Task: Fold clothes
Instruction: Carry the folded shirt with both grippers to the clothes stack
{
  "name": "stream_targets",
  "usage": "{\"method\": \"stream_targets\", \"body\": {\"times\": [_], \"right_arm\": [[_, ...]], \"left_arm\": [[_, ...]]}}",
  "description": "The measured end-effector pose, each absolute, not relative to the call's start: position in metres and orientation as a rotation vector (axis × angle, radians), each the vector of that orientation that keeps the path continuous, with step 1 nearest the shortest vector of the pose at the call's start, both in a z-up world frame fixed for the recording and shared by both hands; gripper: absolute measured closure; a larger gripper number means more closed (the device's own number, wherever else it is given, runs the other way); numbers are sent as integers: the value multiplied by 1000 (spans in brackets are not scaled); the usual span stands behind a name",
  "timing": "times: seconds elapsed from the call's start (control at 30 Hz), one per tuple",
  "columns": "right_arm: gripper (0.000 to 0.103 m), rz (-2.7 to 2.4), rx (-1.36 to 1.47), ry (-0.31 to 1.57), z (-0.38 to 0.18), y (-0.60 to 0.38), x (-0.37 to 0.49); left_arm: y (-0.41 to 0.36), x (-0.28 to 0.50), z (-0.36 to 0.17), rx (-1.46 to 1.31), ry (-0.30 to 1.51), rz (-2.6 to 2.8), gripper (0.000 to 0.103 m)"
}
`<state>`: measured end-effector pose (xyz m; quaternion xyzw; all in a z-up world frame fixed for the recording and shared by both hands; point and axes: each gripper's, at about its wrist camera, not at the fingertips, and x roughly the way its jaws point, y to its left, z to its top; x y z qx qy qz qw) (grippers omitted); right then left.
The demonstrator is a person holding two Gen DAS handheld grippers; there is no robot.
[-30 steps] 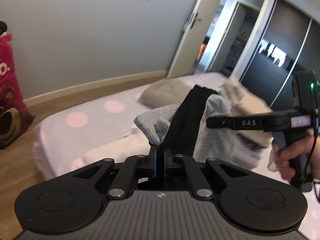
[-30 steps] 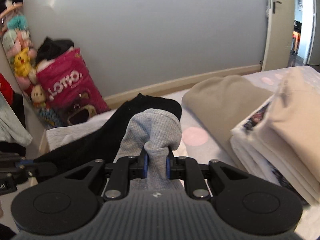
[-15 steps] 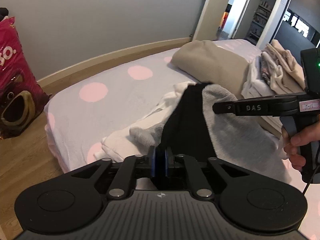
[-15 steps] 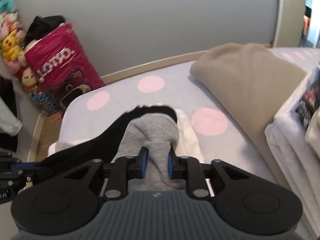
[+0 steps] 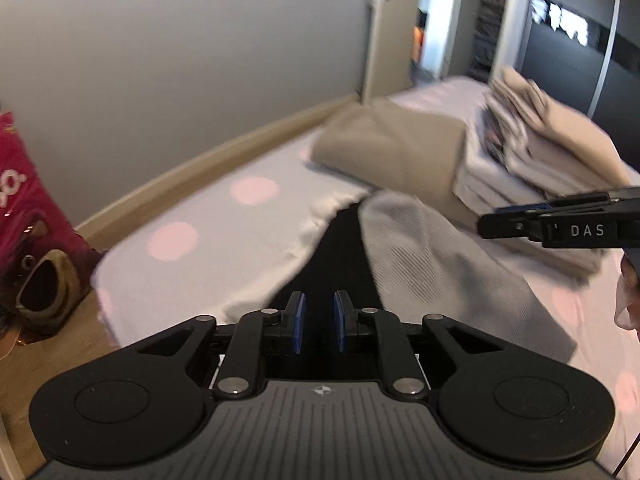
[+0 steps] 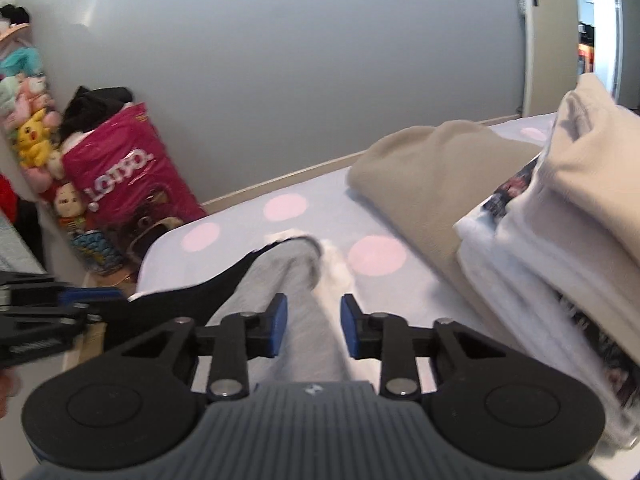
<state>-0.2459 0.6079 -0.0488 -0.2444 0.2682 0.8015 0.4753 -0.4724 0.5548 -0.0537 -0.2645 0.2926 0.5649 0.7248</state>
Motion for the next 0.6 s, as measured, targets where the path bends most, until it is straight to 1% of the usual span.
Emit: {"method": "stream_targets", "body": {"times": [0.1, 0.2, 0.43, 0.6], "right_arm": [[86, 1948, -659, 659, -65, 606, -253], [89, 1889, -690, 682, -83, 615, -257], [86, 1809, -679, 746, -103, 636, -261], [84, 1843, -603, 761, -82, 617, -241]], "left_arm": [[560, -468, -68, -620, 716, 1213, 91], [564, -466, -85, -627, 801, 1214, 91], [560, -458, -84, -585, 843, 1226, 91], [544, -448, -68, -487, 822, 1219, 91]]}}
